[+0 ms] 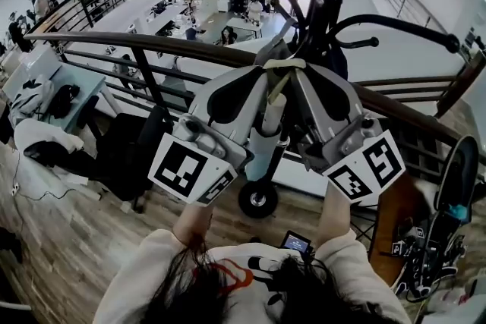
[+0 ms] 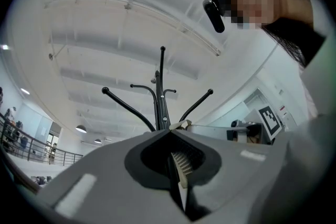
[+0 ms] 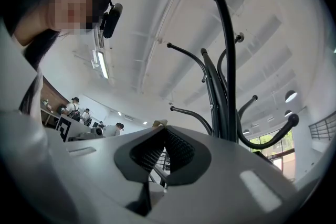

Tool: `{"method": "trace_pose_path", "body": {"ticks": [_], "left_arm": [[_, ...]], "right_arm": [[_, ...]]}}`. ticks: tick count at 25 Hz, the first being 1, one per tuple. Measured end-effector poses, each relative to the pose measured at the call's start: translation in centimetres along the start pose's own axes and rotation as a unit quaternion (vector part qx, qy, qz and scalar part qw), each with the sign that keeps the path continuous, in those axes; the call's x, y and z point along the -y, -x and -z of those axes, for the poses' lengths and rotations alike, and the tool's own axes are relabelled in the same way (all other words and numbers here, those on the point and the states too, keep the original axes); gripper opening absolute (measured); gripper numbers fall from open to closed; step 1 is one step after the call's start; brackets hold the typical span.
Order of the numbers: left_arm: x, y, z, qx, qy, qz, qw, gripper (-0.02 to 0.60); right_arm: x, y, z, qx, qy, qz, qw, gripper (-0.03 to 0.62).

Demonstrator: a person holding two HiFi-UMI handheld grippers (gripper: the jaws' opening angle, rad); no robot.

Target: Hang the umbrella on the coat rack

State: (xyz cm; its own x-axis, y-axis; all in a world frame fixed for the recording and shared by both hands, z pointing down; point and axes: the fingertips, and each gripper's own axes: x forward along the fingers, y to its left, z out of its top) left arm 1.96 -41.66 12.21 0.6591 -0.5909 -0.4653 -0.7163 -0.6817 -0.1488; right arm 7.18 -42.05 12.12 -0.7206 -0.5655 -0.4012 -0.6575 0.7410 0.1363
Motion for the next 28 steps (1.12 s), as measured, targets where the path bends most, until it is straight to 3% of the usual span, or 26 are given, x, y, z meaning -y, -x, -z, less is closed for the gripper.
{"method": "trace_pose_path", "body": {"ticks": [10,16,25,28], "left_arm": [[-1.2,-1.4,3.6,-0.032,0.012,-0.010,0.9994,0.003],[-0.8,-2.1,5.7,-0.053,0.025,0.003,0.9983,0.003],[0.8,-2.7,6.4,-0.048,0.046,0.032,0.9973,0.003],[1.0,-2.6,6.4,-0.040,0.049,0.038,0.9973,0.008]], "right_arm": [[2.1,-0.1,3.1,-0.022,-0.024,0.002,0.999,0.028],[2.7,0.0,4.7,-0.035,-0.028,0.006,0.999,0.029],[2.8,0.6,4.8,-0.001,-0.073,0.009,0.997,0.034],[2.4,1.1,4.8,0.004,-0.062,0.016,0.998,0.034]]}}
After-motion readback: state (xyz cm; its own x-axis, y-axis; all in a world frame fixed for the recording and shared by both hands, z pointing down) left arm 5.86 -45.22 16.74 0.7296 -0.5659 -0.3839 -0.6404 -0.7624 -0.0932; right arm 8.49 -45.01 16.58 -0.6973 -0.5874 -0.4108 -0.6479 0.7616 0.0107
